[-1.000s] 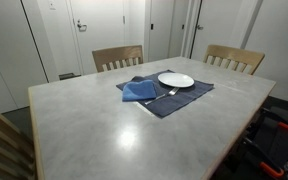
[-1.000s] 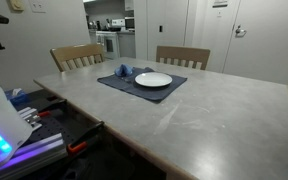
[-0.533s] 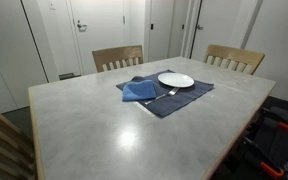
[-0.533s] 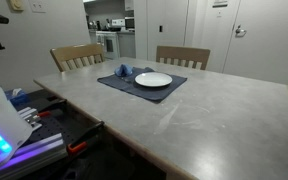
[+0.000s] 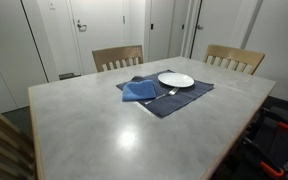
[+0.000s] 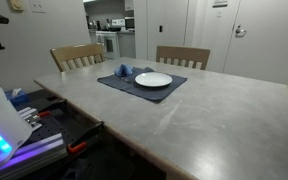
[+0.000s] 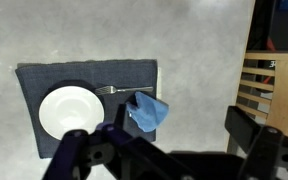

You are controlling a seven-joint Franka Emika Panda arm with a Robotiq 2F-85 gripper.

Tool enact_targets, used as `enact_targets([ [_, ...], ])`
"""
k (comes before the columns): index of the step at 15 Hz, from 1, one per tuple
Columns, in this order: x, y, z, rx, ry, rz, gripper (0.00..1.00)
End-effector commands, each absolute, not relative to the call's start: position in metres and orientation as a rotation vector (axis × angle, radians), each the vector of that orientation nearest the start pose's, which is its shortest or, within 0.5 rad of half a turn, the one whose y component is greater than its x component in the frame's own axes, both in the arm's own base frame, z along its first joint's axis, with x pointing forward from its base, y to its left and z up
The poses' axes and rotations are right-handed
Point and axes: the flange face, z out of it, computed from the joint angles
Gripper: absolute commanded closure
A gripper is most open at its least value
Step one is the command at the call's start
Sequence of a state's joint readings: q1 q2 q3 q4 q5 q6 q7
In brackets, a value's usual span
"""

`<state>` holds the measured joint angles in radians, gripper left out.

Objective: Pick up the fork and place it on the plate

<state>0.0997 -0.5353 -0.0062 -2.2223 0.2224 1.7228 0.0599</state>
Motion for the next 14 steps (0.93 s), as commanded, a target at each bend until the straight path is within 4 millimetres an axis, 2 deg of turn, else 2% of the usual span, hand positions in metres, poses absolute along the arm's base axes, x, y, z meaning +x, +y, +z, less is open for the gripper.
enact_targets([
  [1, 0.391, 0.058, 0.584, -2.918, -0.034, -0.014, 0.0],
  [3, 0.396, 0.059, 0.583, -2.919, -0.108, -0.007, 0.0],
  [7, 0.42, 0.057, 0.567, -2.867, -0.408, 0.023, 0.0],
  [14, 0.478, 0.05, 0.512, -2.702, -0.949, 0.071, 0.0],
])
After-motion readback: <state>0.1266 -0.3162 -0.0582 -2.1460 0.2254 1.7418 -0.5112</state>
